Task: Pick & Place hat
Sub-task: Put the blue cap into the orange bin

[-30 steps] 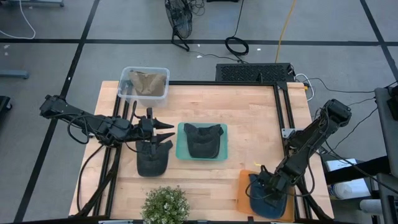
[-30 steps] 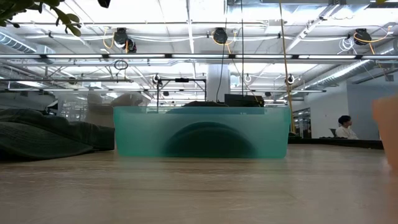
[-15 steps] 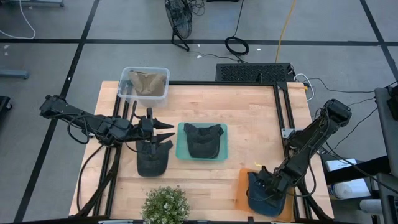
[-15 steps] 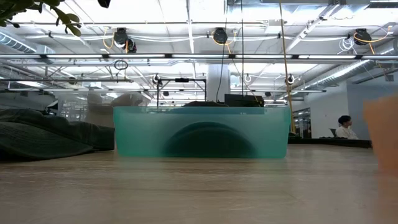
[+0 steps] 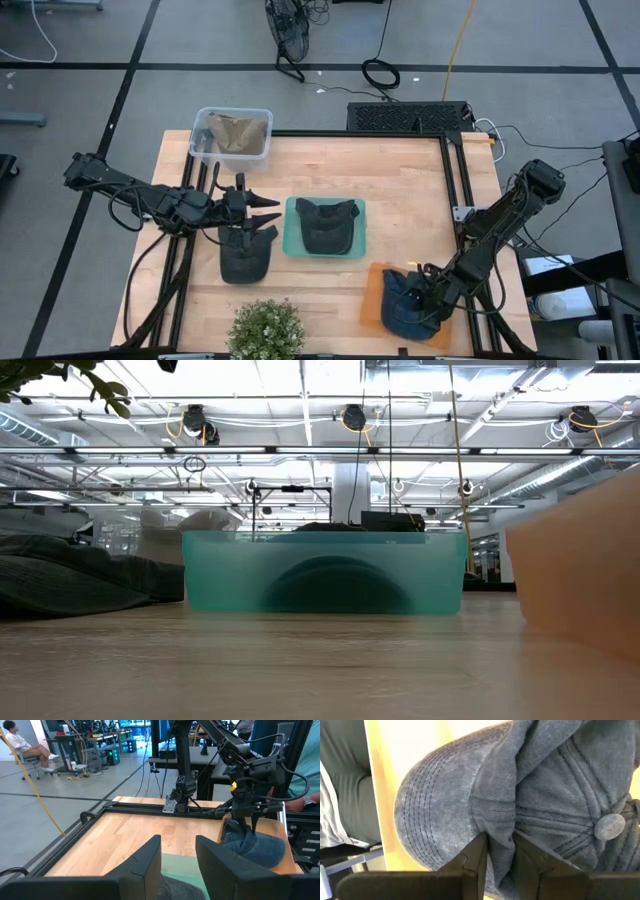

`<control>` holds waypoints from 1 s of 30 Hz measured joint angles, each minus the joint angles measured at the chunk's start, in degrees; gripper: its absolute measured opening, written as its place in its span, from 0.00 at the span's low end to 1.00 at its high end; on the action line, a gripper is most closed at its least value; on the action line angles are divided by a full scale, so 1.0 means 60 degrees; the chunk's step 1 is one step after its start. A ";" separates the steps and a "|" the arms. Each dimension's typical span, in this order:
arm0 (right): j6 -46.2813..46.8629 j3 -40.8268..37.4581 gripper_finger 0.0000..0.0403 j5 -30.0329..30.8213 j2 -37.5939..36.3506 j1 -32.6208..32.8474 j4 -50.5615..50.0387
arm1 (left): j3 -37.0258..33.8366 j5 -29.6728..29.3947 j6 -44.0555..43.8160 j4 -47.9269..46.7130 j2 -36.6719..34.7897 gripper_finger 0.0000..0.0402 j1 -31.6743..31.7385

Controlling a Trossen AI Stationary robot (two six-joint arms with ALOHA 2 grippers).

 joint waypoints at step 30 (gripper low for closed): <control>0.1238 -0.0007 0.19 0.0026 -0.2271 -0.0102 -0.0762 | 0.0000 0.0000 -0.0004 -0.0004 -0.0001 0.33 0.0002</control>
